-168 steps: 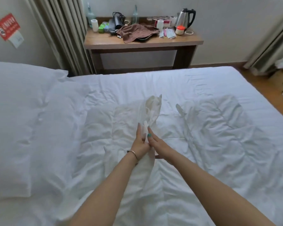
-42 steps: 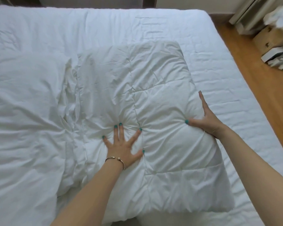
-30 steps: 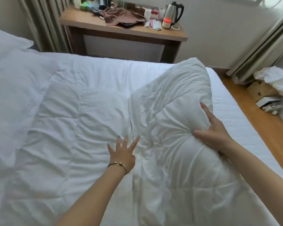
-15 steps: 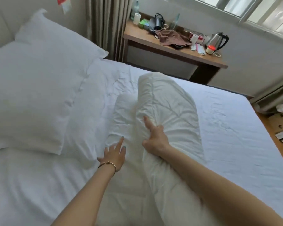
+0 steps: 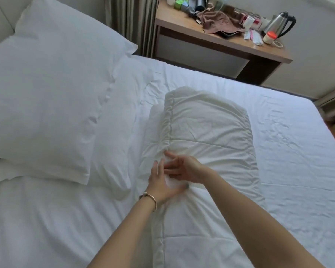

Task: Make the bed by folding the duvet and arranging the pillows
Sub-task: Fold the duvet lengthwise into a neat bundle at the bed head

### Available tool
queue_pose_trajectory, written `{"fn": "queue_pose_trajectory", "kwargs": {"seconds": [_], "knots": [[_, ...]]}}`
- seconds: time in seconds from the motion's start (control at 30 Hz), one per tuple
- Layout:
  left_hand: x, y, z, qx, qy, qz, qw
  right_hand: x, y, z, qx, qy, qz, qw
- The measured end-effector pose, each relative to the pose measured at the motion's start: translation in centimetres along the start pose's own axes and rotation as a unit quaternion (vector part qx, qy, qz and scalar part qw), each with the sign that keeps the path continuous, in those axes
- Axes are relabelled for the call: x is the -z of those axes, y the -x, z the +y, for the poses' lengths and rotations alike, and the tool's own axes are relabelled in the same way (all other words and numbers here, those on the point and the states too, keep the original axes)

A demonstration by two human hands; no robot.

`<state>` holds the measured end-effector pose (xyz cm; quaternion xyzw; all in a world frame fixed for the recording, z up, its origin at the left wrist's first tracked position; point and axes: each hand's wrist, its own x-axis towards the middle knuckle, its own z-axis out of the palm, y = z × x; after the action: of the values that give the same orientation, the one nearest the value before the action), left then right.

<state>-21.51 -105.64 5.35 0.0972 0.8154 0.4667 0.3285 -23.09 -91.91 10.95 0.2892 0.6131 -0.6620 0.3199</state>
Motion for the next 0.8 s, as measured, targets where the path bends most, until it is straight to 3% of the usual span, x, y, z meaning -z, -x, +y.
{"fn": "queue_pose_trajectory", "kwargs": {"seconds": [0.1,0.2,0.27,0.37,0.4,0.5,0.57,0.67,0.73,0.77,0.8], "knots": [[-1.0,0.1,-1.4,0.074,-0.048,-0.019,0.996,-0.5,-1.9,-0.7,0.080,0.219,0.090,0.968],[-1.9,-0.3,-1.1,0.124,-0.032,0.011,0.992,-0.5,-2.9,-0.5,0.202,0.457,0.115,0.858],[-2.5,-0.5,-0.2,0.128,-0.033,0.044,0.990,-0.6,-2.7,0.7,0.241,0.516,0.121,0.813],[-2.4,-0.6,1.7,0.086,-0.051,0.100,0.990,-0.7,-2.0,2.4,0.297,0.595,0.200,0.720],[-1.8,-0.8,2.5,0.060,-0.053,0.108,0.991,-0.4,-1.7,2.4,0.308,0.587,0.238,0.710],[1.4,-1.6,4.0,-0.018,-0.059,0.125,0.990,0.7,-0.9,1.2,0.260,0.535,0.321,0.737],[3.1,-2.2,2.9,-0.027,-0.077,0.136,0.987,1.1,-0.9,0.6,0.223,0.526,0.297,0.765],[3.1,-2.7,-0.6,0.124,-0.104,0.093,0.982,1.8,-1.7,0.3,0.197,0.501,0.185,0.822],[1.7,-2.7,-1.5,0.227,-0.190,0.095,0.951,2.3,-2.2,0.5,0.182,0.522,0.138,0.821],[0.9,-2.7,-1.4,0.231,-0.226,0.131,0.937,2.6,-2.5,0.8,0.179,0.536,0.127,0.815],[0.2,-2.9,-1.0,0.178,-0.236,0.197,0.935,2.9,-2.7,1.0,0.178,0.541,0.120,0.813]]}}
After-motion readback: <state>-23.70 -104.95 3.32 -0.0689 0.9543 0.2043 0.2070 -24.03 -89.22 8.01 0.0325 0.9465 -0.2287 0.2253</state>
